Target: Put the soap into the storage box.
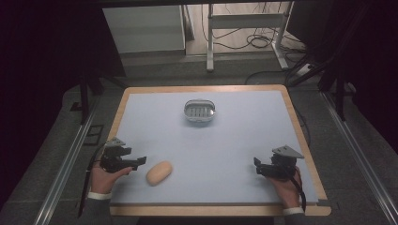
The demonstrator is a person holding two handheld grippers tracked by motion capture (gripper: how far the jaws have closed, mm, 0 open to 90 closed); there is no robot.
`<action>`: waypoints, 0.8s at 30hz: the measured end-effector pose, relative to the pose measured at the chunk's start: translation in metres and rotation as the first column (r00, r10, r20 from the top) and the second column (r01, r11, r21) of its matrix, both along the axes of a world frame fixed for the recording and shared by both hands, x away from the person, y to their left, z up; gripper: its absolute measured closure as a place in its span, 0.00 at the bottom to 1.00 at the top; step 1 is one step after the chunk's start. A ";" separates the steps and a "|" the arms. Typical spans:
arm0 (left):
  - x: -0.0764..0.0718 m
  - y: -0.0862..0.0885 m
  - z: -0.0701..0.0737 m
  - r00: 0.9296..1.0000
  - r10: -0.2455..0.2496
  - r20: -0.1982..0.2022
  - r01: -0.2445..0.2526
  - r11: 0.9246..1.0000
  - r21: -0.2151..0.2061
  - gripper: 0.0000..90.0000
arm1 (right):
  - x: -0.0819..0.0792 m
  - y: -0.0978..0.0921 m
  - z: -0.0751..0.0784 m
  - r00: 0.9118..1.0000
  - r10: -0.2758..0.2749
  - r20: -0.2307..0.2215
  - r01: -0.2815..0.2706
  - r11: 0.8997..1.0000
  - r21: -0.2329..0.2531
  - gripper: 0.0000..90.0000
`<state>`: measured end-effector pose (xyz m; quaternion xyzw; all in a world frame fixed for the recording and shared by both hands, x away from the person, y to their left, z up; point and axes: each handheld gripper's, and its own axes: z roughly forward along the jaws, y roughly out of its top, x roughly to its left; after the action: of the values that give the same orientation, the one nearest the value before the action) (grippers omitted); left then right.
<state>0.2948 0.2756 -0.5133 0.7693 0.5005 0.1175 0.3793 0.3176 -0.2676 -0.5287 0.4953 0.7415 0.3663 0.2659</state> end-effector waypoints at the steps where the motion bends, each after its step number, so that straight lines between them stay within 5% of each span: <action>1: 0.000 0.000 0.000 1.000 0.000 0.000 0.000 1.000 0.000 0.19 | 0.000 0.000 0.000 1.000 0.000 0.000 0.000 1.000 0.000 0.04; 9: -0.005 0.000 0.001 1.000 0.023 0.008 -0.023 0.998 0.053 0.19 | -0.001 0.000 0.000 1.000 0.022 0.001 -0.022 1.000 0.000 0.04; 16: -0.006 0.003 0.007 0.997 0.060 0.049 -0.062 0.998 0.033 0.22 | -0.004 -0.001 0.000 1.000 0.020 0.019 -0.020 1.000 0.007 0.05; 24: -0.004 0.001 0.005 0.999 0.028 0.046 -0.029 0.999 0.022 0.22 | -0.006 -0.003 0.001 0.999 0.020 0.031 -0.021 0.999 0.024 0.05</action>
<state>0.2904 0.2769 -0.5086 0.7635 0.5012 0.1462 0.3800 0.3121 -0.2707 -0.5275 0.4851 0.7378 0.3856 0.2677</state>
